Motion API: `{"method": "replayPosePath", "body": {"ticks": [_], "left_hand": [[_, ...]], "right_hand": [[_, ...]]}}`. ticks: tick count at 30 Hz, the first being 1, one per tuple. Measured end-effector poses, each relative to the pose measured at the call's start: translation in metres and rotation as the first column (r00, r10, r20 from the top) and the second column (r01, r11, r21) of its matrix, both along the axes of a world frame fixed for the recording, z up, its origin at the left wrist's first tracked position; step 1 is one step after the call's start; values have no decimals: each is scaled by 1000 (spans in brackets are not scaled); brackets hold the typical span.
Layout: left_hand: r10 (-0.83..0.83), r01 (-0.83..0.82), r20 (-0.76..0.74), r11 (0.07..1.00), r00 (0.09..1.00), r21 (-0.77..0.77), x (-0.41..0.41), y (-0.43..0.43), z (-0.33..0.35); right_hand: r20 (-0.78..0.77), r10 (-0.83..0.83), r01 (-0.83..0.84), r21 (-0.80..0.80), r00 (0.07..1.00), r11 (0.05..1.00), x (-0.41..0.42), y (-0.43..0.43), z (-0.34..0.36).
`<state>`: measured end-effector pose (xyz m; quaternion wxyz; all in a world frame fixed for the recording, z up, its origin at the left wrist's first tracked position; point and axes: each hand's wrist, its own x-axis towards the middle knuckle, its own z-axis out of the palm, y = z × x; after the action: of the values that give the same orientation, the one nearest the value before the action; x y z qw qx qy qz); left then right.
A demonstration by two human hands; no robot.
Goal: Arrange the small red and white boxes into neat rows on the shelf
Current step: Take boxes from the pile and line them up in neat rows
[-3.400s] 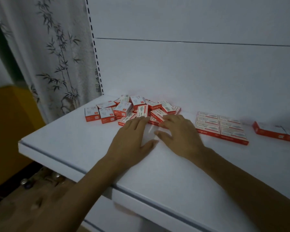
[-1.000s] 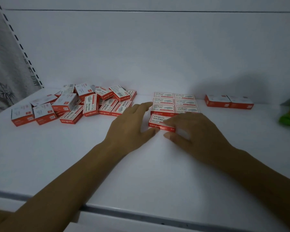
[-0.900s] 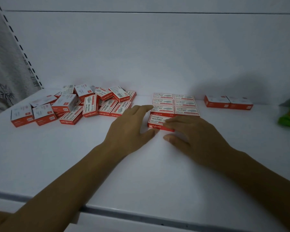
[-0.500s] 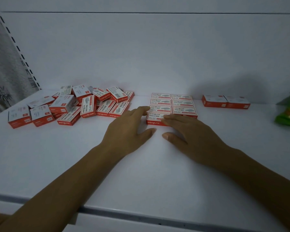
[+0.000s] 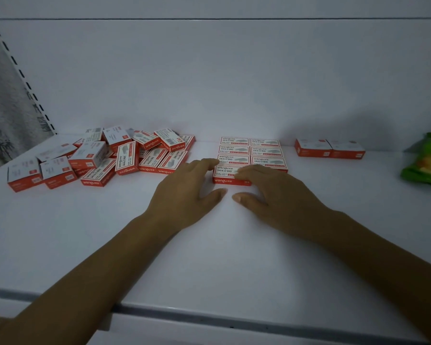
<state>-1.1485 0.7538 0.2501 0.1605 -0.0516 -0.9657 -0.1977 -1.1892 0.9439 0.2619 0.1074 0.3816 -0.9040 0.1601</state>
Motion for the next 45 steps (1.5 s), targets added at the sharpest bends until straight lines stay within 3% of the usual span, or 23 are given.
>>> {"method": "replayPosePath", "body": {"ticks": [7,11,16,22,25,29,35,40,45], "left_hand": [[7,-9,-28,999,1000,-54,7,2,8],[19,-23,-41,995,999,-100,19,-7,18],[72,-88,-83,974,994,-208,54,-55,23],[207,-211,-43,967,977,-144,105,-128,23],[229,-235,-61,963,972,-129,125,-164,22],[236,-243,-80,965,969,-98,141,-210,18],[154,-161,-89,984,984,-79,144,-259,11],[60,-66,-105,996,993,-56,134,-285,8],[-70,57,-171,995,983,-78,114,-286,11]], "right_hand": [[-72,-4,15,144,997,989,4,-9,18],[-189,25,-7,93,982,996,6,-24,22],[-177,107,-98,59,978,993,15,-61,17],[-185,234,-226,61,955,972,26,-148,21],[-90,291,-278,134,953,951,40,-201,26],[-112,349,-336,119,931,934,56,-254,25],[-134,330,-320,91,935,943,61,-299,12],[-155,244,-213,193,957,958,67,-309,8],[-80,192,-187,60,978,980,84,-284,9]]}}
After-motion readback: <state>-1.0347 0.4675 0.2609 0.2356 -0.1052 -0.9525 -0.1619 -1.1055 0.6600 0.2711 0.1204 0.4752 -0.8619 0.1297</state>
